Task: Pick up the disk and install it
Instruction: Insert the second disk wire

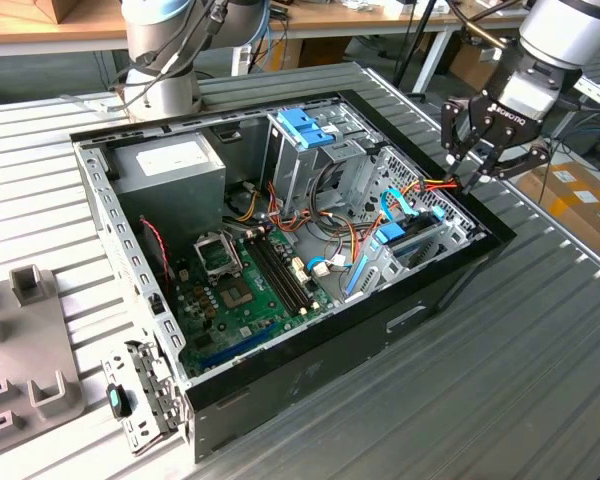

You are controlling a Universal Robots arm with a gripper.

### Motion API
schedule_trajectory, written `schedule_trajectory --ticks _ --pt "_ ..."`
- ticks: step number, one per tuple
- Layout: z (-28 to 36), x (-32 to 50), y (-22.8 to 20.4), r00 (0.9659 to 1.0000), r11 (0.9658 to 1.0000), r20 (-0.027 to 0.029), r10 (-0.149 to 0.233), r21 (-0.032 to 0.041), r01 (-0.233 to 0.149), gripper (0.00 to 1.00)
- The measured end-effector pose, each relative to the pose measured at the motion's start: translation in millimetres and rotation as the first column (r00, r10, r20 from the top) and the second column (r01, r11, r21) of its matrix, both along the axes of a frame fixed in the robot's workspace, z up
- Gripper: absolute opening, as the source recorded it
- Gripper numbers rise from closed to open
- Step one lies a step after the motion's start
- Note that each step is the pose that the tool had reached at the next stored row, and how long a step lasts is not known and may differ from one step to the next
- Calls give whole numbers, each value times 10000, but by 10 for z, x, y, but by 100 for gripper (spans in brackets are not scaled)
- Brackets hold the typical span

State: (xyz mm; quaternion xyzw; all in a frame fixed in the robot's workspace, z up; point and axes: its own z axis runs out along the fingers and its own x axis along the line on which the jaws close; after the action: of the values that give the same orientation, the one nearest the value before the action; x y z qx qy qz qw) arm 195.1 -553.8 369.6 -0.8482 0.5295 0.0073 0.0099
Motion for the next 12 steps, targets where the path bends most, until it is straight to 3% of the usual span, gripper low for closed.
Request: schedule_trajectory --ticks 4,8,12 --pt "-1 0 0 9969 9969 0 789 -2 -789 36" --pt "-7 18 0 9858 9858 0 1679 0 -1679 36" --pt "-7 40 0 9810 9810 0 1940 1 -1940 36"
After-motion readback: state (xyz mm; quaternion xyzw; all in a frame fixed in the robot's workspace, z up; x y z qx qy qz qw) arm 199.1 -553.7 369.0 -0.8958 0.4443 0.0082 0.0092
